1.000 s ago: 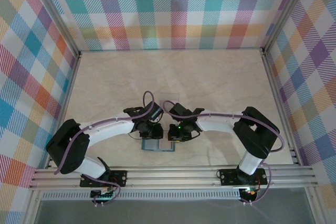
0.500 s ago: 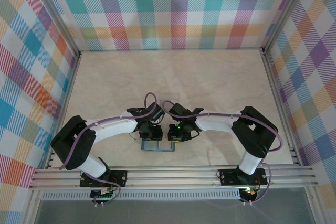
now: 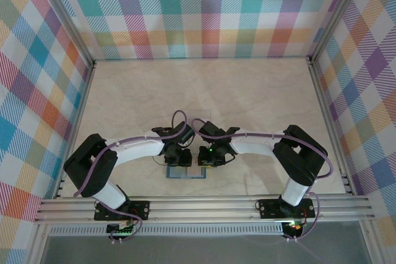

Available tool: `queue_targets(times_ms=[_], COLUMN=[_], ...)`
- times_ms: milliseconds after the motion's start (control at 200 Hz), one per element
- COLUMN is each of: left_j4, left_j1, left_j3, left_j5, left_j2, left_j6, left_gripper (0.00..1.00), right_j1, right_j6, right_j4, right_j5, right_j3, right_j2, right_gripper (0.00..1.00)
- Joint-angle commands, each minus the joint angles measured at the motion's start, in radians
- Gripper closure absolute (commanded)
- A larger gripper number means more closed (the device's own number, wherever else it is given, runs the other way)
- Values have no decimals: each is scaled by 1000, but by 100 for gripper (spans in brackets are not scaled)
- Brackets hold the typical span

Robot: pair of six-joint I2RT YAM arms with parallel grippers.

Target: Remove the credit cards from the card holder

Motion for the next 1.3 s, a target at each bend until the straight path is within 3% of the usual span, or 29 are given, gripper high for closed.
queue_targets(times_ms=[0,335,855,1295], left_j4=[-70,-137,-72,207], left_j1=[1,1,9,124], left_j3=[5,8,0,-167], left_j5=[-47,-112,-36,237], left_j2=[16,-24,-139,-137], left_j6=[26,36,-8,-56], left_gripper=[70,70,69,68], right_j1=[7,7,7,7], right_j6=[-6,-8,-8,-9], right_j4=[-28,-40,-51,-45], right_j5=[25,30,34,21], right_j3=[11,14,16,25], right_j2=[26,23,3,2], right_gripper=[78,76,75,76])
